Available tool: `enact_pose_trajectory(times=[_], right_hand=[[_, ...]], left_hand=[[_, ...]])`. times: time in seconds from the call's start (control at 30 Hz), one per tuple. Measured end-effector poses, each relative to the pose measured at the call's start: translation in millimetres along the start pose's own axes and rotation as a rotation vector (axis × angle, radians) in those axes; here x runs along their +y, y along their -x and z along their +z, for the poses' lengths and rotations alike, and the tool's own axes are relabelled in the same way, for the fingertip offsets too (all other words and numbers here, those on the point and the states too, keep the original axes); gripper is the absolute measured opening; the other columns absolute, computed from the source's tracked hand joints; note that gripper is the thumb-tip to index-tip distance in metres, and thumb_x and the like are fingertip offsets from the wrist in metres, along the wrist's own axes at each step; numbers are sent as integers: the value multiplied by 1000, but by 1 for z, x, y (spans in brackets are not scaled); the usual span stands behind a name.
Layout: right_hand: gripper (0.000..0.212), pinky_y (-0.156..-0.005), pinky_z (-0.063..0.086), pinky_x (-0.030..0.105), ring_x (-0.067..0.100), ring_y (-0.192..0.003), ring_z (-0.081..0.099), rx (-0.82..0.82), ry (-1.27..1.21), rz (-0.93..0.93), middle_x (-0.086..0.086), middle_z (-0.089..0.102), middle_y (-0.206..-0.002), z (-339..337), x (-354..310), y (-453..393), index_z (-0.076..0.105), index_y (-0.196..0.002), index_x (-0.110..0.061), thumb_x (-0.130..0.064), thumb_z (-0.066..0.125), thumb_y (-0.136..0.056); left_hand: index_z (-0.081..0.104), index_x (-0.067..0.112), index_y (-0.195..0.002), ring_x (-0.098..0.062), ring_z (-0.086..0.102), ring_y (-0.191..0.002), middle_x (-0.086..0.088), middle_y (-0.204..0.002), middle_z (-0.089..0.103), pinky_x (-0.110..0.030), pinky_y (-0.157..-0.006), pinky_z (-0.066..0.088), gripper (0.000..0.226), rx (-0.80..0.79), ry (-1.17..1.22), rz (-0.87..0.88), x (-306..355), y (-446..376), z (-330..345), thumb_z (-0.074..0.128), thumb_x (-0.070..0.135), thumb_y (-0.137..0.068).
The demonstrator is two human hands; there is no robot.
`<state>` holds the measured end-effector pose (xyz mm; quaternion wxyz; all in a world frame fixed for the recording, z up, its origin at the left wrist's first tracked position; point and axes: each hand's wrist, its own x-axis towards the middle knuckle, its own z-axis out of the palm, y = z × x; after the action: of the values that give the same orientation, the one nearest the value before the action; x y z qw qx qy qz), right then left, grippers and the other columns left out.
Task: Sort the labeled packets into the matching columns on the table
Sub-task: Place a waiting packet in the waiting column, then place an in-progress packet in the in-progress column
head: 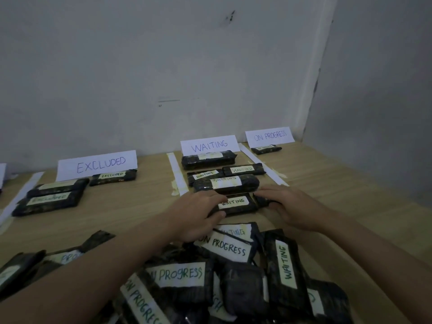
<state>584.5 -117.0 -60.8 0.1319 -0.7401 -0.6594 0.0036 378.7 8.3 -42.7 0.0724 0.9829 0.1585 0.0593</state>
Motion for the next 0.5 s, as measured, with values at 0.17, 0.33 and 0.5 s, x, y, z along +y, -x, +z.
enact_pose_trajectory(times=[0.17,0.33,0.5], right_hand=[[31,-93,40,21,10,-112,53,14,-63,-149,-5,60,-123,-11,-45,-4,60,-121,-18,-12,49,-93],[26,-84,50,29,4,-93,58,-118,-77,-222,-8,66,-106,-8,-91,-6,63,-114,-24,-30,56,-90],[43,-86,49,35,9,-99,54,-227,-24,-139,-6,62,-112,6,-107,-5,57,-119,-30,-47,64,-79]], left_hand=[[41,21,-135,-16,43,-125,2,-138,47,-32,-102,35,39,-21,-11,-65,-17,28,-11,35,29,-98],[41,21,-135,-13,41,-128,4,-140,46,-26,-103,30,38,-32,-14,-114,-28,60,-20,34,27,-99],[44,21,-133,-11,43,-124,5,-136,49,-24,-99,31,37,-15,1,-125,-38,81,-21,35,29,-98]])
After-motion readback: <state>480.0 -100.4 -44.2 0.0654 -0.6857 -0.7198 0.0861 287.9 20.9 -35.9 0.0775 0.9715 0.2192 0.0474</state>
